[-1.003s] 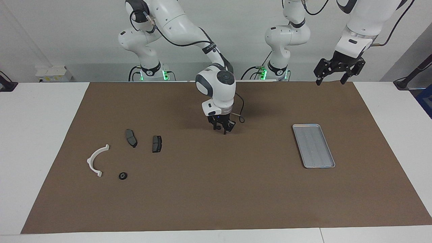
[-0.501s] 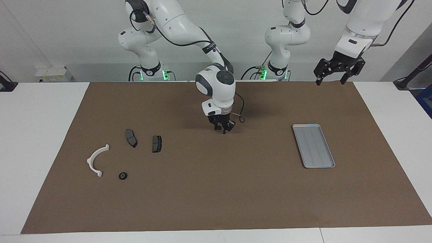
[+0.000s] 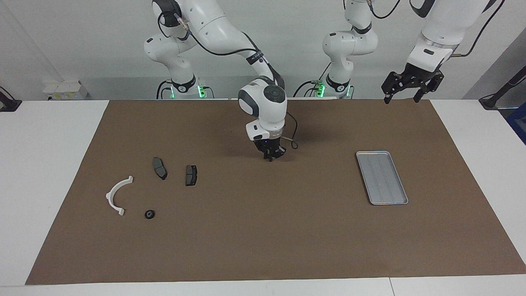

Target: Place bearing gear from tray to pile

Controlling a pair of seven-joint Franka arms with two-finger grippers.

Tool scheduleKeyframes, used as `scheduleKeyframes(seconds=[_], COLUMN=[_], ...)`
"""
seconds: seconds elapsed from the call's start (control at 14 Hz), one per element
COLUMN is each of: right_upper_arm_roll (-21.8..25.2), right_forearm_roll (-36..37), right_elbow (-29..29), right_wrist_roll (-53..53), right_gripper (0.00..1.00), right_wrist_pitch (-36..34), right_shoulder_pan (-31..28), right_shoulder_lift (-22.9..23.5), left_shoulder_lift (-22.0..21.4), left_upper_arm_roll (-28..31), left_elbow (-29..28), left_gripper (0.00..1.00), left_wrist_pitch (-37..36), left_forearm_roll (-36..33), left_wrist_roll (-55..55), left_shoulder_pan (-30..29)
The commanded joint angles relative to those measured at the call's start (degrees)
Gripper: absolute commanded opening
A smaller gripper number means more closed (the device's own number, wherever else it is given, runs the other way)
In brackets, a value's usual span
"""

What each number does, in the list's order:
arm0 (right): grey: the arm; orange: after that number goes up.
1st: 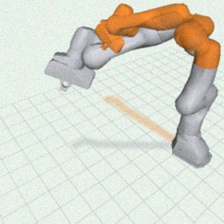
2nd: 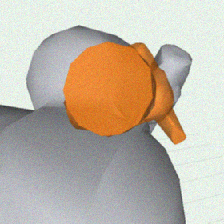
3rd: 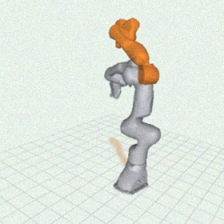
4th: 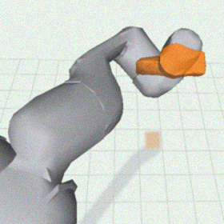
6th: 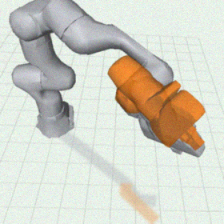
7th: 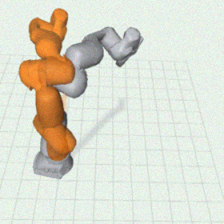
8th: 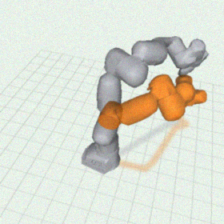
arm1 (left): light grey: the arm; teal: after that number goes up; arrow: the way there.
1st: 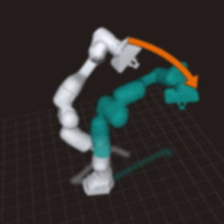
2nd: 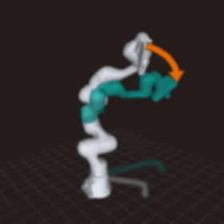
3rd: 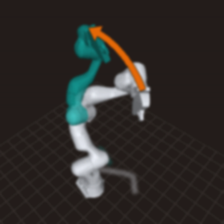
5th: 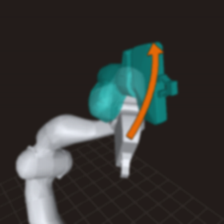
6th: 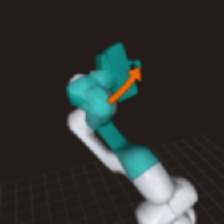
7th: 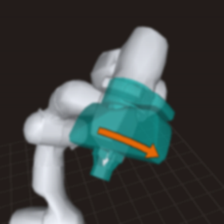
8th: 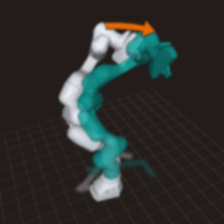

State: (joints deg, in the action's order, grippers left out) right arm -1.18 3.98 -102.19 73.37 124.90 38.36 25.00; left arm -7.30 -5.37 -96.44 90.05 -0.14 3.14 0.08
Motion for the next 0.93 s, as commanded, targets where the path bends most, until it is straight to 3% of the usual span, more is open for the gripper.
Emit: scheduleKeyframes(seconds=[0.0, 0.14, 0.36, 0.64, 0.86], right_upper_arm_roll=[-0.93, -0.93, -0.84, -0.84, -0.84], right_forearm_roll=[-1.08, -1.08, -1.26, -1.43, -1.34], right_elbow=[7.42, 10.24, 11.84, 8.07, 5.78], right_wrist_roll=[-7.5, -16.63, -33.23, -52.5, -57.88], right_gripper=[0.0, 0.0, 0.0, 0.0, 0.0], right_wrist_pitch=[-9.73, -13.62, -13.55, -5.83, -1.08], right_shoulder_pan=[-5.74, -10.39, -18.74, -28.94, -32.82], right_shoulder_lift=[-1.34, -2.58, -3.02, -2.58, -1.54], left_shoulder_lift=[-0.09, -0.17, -0.09, -0.09, -0.09], left_upper_arm_roll=[0.63, 0.63, 0.63, 0.63, 0.63], left_elbow=[-0.15, -0.15, -0.15, -0.15, -0.15], left_gripper=[1.0, 1.0, 1.0, 1.0, 1.0], left_wrist_pitch=[-0.76, -0.76, -0.76, -0.76, -0.76], left_forearm_roll=[0.76, 0.76, 0.76, 0.76, 0.76], left_wrist_roll=[-0.07, -0.07, -0.07, -0.07, -0.07], left_shoulder_pan=[0.62, 0.62, 0.62, 0.62, 0.54])
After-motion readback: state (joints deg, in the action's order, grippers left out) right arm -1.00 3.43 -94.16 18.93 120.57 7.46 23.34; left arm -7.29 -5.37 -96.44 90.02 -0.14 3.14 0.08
